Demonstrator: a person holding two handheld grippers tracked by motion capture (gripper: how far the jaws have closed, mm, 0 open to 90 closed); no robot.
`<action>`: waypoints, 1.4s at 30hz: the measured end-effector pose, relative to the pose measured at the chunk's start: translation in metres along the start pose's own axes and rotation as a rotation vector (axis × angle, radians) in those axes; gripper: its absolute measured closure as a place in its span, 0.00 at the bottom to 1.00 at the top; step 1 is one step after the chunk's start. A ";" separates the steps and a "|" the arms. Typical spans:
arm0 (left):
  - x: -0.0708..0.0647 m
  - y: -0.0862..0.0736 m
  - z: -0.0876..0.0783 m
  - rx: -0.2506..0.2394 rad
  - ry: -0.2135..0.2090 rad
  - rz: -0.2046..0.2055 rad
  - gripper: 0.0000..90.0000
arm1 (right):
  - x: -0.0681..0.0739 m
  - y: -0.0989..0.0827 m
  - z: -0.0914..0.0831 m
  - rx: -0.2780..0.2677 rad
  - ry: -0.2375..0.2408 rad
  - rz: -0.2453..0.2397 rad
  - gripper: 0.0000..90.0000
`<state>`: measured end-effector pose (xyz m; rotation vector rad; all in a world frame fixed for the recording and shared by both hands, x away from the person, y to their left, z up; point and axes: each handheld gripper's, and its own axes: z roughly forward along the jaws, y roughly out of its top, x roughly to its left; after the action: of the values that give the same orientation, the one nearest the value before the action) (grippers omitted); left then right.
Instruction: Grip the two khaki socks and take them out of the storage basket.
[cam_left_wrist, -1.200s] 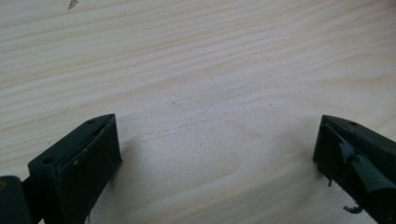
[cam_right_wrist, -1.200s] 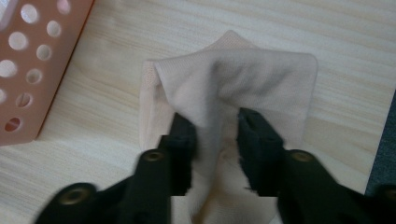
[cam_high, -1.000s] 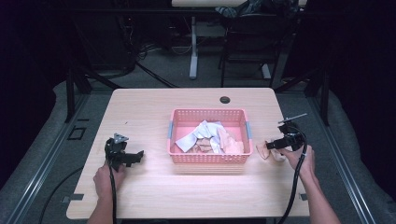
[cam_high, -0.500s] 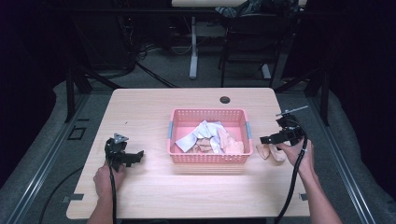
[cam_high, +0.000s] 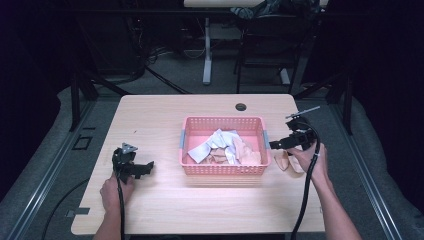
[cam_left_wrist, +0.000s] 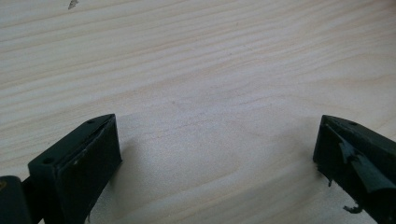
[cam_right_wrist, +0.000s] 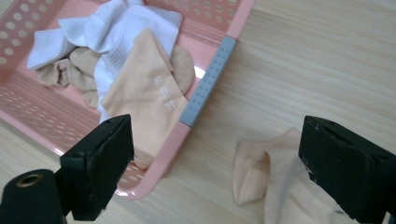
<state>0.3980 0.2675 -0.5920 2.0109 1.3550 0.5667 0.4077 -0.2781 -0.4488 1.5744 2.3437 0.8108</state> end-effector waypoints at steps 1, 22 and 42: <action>0.000 0.000 0.000 0.000 0.000 0.000 0.00 | 0.003 0.002 0.001 -0.003 0.004 -0.010 0.11; 0.000 0.000 0.000 0.001 -0.001 -0.001 0.00 | 0.059 0.033 0.043 0.041 0.065 -0.105 0.15; 0.000 0.000 0.000 0.001 0.000 -0.002 0.00 | 0.070 0.040 0.081 0.126 0.054 -0.082 0.30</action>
<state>0.3978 0.2674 -0.5920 2.0105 1.3574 0.5647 0.4474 -0.1774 -0.4847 1.5095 2.5248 0.7100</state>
